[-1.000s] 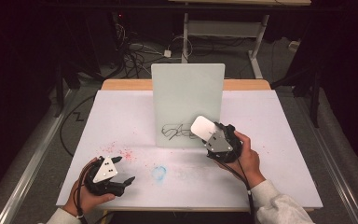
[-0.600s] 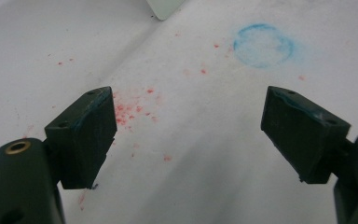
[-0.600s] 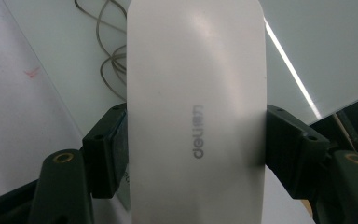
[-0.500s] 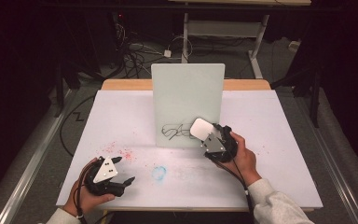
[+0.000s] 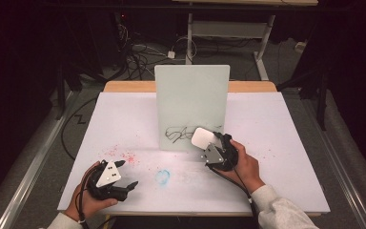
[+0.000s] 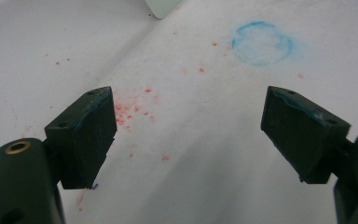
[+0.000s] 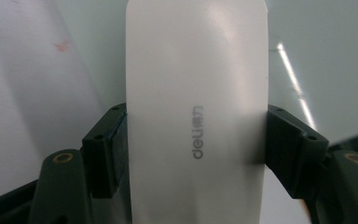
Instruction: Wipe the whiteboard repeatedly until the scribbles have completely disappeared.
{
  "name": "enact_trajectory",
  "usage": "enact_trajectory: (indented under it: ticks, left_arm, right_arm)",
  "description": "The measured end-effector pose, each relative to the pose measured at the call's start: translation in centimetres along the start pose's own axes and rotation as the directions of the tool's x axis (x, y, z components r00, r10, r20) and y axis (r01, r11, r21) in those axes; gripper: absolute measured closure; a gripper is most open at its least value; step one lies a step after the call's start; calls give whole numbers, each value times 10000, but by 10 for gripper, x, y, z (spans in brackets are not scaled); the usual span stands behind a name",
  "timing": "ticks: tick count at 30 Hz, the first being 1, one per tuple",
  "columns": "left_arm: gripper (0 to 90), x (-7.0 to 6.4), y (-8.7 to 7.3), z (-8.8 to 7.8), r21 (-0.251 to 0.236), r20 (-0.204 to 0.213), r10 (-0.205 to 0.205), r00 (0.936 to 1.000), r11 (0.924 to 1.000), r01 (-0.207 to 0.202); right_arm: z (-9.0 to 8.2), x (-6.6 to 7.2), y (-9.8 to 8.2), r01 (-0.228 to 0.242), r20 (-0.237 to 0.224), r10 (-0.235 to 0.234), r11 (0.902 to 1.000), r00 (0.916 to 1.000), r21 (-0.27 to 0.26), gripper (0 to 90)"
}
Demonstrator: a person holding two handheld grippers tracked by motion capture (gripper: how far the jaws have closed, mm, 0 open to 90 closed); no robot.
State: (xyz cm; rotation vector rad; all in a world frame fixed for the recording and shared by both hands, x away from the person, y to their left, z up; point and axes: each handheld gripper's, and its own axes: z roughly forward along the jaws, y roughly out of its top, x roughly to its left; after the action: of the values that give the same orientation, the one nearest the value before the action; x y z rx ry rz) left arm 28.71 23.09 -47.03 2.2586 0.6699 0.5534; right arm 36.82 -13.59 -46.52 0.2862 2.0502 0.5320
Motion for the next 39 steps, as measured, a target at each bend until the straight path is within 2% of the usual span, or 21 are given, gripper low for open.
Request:
enact_trajectory:
  ticks: [2,4,7,8,10,11,14,16,20,23,30,35,39]
  left_arm:
    - [178,0,0,-1,-15,-18,-19,10000,10000,19]
    - [178,0,-1,-1,-23,-20,-34,10000,10000,34]
    - [177,0,-1,-1,14,-35,-57,10000,10000,57]
    - [178,0,-1,-1,15,-40,-50,10000,10000,50]
    - [178,0,-1,-1,15,-49,-38,10000,10000,38]
    - [178,0,-1,-1,15,-47,-36,10000,10000,36]
    - [178,0,-1,-1,43,-50,-13,10000,10000,13]
    - [177,0,0,0,53,-19,-2,10000,10000,2]
    - [178,-1,0,1,75,-2,39,10000,10000,-39]
    - [178,-1,1,1,61,12,47,10000,10000,-47]
    - [178,-1,2,3,63,43,86,10000,9999,-87]
    - [177,-2,4,6,130,129,155,9998,9998,-156]
    - [178,-2,4,7,120,166,162,9997,9998,-164]
  right_arm:
    - [-2,-9,-3,-106,463,105,9999,9989,10,308]
    - [-6,-22,-8,-758,662,764,9971,9949,-108,309]
    - [-10,-37,-14,-1398,1143,1405,9901,9835,-136,308]
    - [-10,-40,-16,-1632,1077,1640,9865,9806,-159,309]
    - [-10,-41,-16,-1590,1042,1603,9871,9816,-213,309]
    - [-9,-36,-16,-1695,900,1697,9855,9814,-94,308]
    - [-6,-24,-15,-1269,667,1266,9919,9897,4,308]
    - [-4,-14,-14,-807,524,799,9966,9954,144,308]
    - [0,4,-12,-195,-61,197,9995,9998,257,307]
    - [1,12,-8,400,138,-407,9983,9991,431,306]
    - [6,14,1,441,92,-444,9987,9990,244,307]
    - [11,21,16,550,-115,-548,9985,9984,88,307]
    - [18,34,34,1138,-69,-1138,9935,9935,17,307]
